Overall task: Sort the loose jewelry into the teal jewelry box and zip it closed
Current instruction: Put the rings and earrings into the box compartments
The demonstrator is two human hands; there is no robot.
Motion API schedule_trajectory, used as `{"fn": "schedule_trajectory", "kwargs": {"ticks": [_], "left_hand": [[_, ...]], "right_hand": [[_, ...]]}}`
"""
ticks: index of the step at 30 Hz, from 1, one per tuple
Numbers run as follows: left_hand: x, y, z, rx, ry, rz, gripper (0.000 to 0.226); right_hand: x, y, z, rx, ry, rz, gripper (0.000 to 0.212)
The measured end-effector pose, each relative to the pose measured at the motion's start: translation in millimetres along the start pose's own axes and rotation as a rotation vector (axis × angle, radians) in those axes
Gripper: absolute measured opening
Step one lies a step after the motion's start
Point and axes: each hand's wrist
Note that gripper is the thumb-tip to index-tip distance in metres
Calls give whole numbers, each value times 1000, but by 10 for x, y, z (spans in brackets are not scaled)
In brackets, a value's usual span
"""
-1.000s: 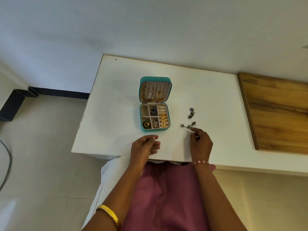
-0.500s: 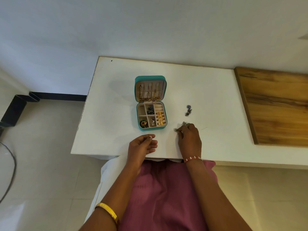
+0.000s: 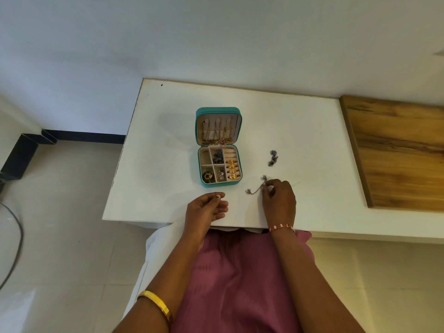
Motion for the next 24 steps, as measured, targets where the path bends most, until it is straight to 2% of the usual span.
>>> {"fn": "schedule_trajectory", "kwargs": {"ticks": [4,8,12,15,21,24], "left_hand": [[-13,-18,0,-16,33,-6,17],[-36,-36,8,-57,133,-9,18],[-83,-151,63,-344,507,22,20],[-99,-207,74,-459,540,69,29],[-100,-214,44,-467,559,127,38],[-100,-216,41,-454,558,114,33]], "right_hand": [[-10,-4,-17,29,2,-32,15],[40,-78,42,103,126,-95,14],[132,-298,195,219,260,-163,15],[184,-480,294,292,317,-140,16],[167,-642,421,321,352,4,12],[122,-622,407,304,286,-10,13]]}}
Point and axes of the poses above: each hand's wrist, its own y-axis towards the middle knuckle, its own x-axis out of the back of the hand, z = x × y, and after that the axes turned 14 degrees about -y, right-handed
